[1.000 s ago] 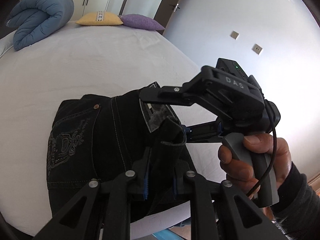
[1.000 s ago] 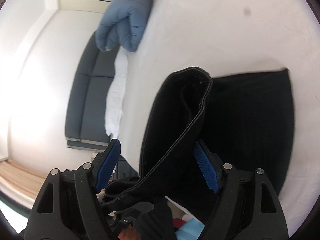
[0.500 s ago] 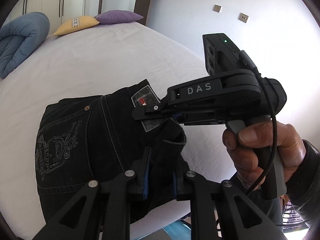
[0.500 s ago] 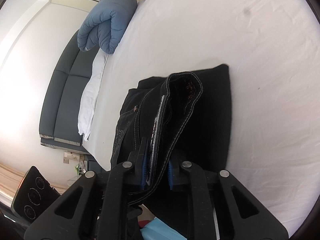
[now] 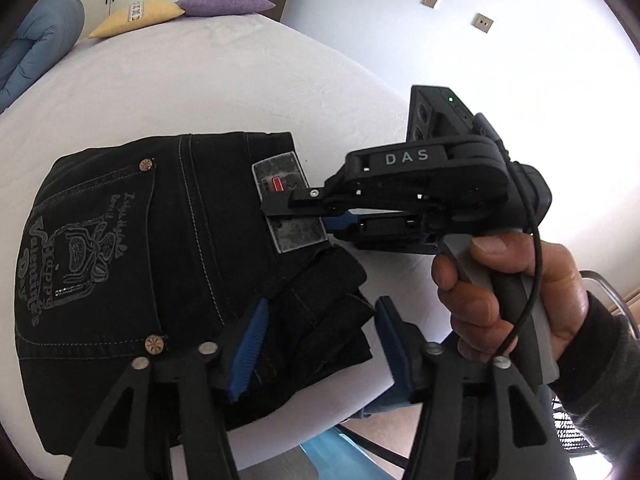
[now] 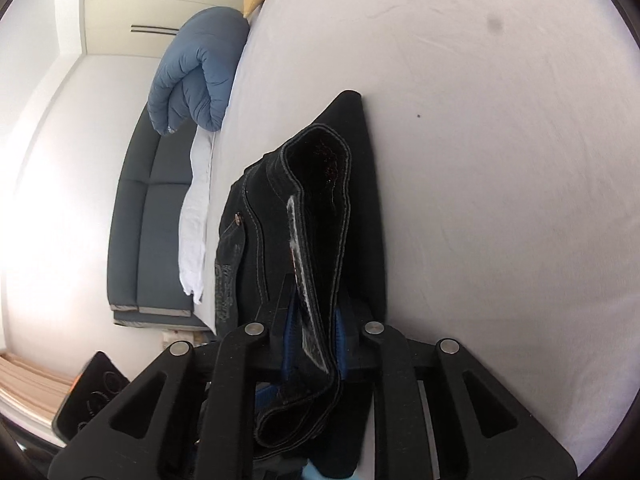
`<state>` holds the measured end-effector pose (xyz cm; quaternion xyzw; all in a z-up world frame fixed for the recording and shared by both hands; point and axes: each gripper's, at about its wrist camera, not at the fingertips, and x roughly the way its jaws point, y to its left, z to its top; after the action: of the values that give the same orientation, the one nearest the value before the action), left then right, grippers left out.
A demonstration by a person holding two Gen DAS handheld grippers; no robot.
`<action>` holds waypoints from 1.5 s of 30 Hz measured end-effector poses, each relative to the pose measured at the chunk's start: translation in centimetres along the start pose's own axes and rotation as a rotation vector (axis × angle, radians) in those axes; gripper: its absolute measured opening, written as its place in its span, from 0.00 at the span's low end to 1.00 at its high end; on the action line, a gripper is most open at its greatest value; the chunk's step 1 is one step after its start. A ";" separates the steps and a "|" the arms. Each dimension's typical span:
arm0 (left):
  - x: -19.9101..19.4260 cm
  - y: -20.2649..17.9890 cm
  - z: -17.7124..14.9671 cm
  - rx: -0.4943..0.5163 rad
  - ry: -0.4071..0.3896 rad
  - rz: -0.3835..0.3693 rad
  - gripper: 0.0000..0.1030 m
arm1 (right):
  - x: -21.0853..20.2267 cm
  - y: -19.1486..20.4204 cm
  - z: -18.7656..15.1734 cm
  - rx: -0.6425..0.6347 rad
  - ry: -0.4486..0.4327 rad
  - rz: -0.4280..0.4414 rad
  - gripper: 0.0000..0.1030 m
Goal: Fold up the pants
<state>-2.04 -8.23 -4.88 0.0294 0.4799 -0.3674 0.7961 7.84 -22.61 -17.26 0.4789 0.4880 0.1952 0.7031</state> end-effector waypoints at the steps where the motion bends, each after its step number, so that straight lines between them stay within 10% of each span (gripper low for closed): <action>1: -0.7 0.2 -0.1 -0.007 -0.012 -0.007 0.67 | -0.6 0.0 0.1 0.001 -0.015 -0.011 0.18; 5: -4.4 2.1 -0.3 -0.041 -0.056 -0.019 0.74 | -4.8 0.2 0.0 0.016 -0.115 -0.044 0.20; 10: -6.9 6.2 1.1 -0.051 -0.095 0.035 0.73 | -6.1 4.7 -1.6 -0.102 -0.073 0.126 0.20; 16: -5.4 11.6 2.7 -0.065 -0.023 0.120 0.39 | -0.4 4.5 -4.6 -0.143 0.120 -0.019 0.19; 20: -3.2 14.8 3.1 -0.132 0.035 0.111 0.09 | 0.4 1.2 -5.4 -0.075 0.110 -0.051 0.00; 28: -1.4 20.1 6.1 -0.213 0.008 0.126 0.08 | 0.7 1.5 -5.7 -0.053 0.102 -0.064 0.00; 33: 0.0 17.0 3.5 -0.074 0.033 0.289 0.05 | 0.7 1.5 -5.9 -0.050 0.088 -0.070 0.00; 45: -3.4 12.6 -1.4 -0.166 0.046 0.296 0.05 | 0.3 1.8 -6.3 -0.048 0.062 -0.093 0.00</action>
<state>3.76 3.40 -6.80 0.0421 0.5171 -0.2044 0.8301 2.77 -18.50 -16.30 0.4325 0.5264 0.1889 0.7073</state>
